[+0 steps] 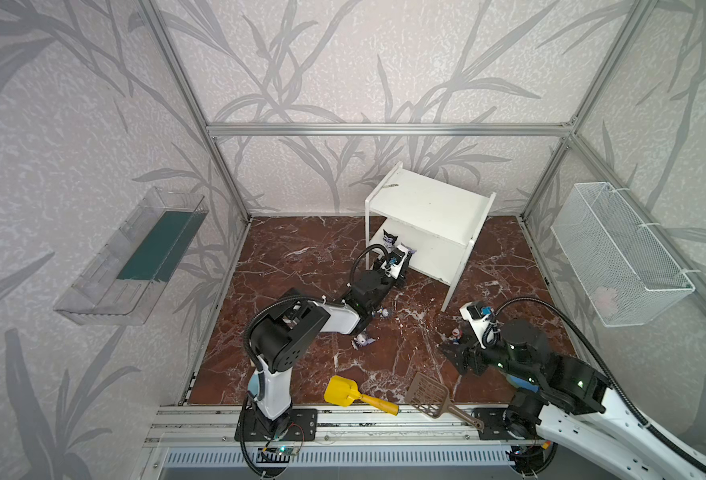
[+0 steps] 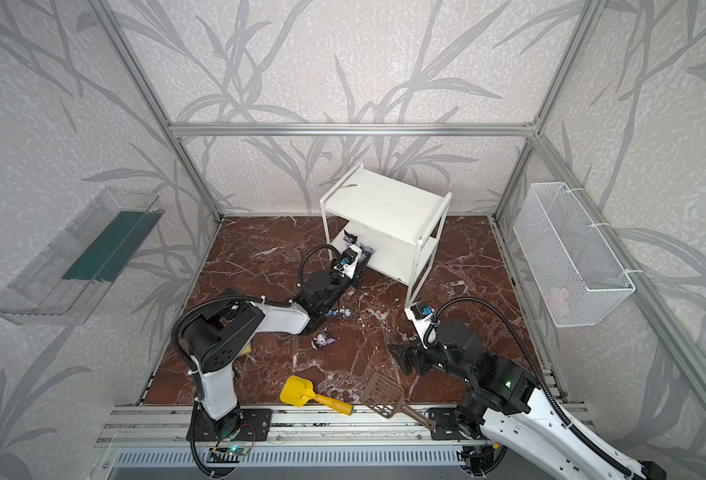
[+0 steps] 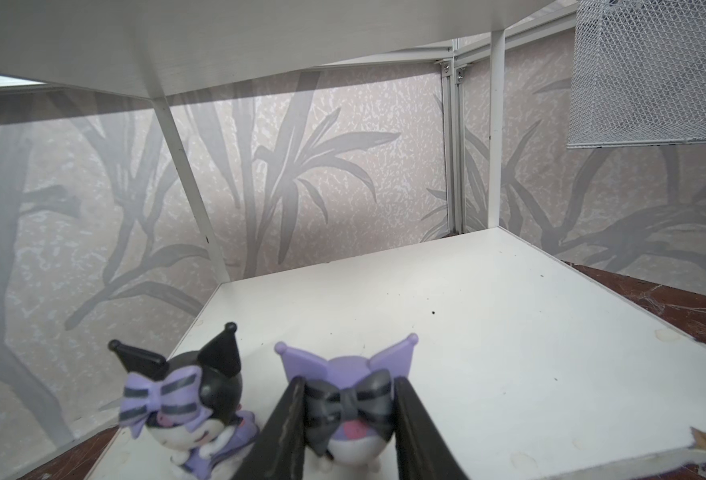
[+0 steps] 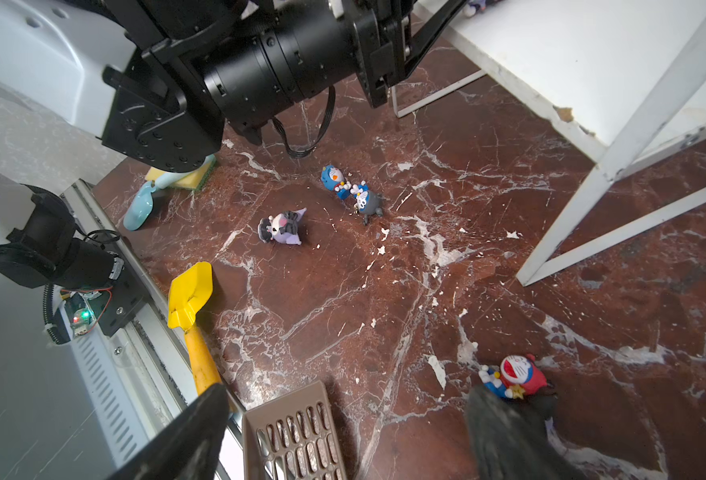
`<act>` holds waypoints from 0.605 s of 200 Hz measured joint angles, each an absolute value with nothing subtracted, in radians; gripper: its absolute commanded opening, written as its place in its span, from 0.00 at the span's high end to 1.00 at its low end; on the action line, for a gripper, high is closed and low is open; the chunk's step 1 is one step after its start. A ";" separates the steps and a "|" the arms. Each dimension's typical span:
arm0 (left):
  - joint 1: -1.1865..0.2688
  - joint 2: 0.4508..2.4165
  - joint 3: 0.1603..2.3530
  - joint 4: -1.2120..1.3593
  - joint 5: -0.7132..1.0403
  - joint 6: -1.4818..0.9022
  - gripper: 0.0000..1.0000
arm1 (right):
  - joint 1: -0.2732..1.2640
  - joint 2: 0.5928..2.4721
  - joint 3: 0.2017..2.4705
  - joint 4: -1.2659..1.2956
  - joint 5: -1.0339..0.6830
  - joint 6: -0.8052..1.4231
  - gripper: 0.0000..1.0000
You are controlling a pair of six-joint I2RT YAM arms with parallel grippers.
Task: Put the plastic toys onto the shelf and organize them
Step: 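Carry the Kuromi onto the lower tier with the left gripper while the right arm retracts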
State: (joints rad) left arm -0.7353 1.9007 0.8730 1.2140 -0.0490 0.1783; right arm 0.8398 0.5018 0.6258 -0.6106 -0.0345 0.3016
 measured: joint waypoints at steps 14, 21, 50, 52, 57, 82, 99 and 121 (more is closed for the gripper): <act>-0.735 1.908 0.879 1.217 -0.049 0.177 0.63 | 0.840 0.502 0.626 -0.611 -0.035 0.301 0.11; -0.735 1.911 0.880 1.220 -0.050 0.175 0.61 | 0.840 0.502 0.626 -0.611 -0.035 0.302 0.10; -0.735 1.917 0.880 1.225 -0.051 0.171 0.58 | 0.840 0.502 0.626 -0.611 -0.035 0.301 0.10; -0.735 1.917 0.880 1.225 -0.051 0.171 0.58 | 0.840 0.502 0.626 -0.611 -0.035 0.301 0.10; -0.735 1.918 0.880 1.226 -0.051 0.168 0.57 | 0.840 0.502 0.626 -0.611 -0.035 0.301 0.10; -0.734 1.919 0.880 1.228 -0.052 0.164 0.54 | 0.840 0.504 0.626 -0.611 -0.035 0.301 0.10; -0.734 1.919 0.880 1.229 -0.053 0.164 0.52 | 0.840 0.504 0.626 -0.610 -0.035 0.301 0.10; -0.734 1.919 0.880 1.230 -0.054 0.164 0.51 | 0.840 0.506 0.626 -0.610 -0.035 0.301 0.10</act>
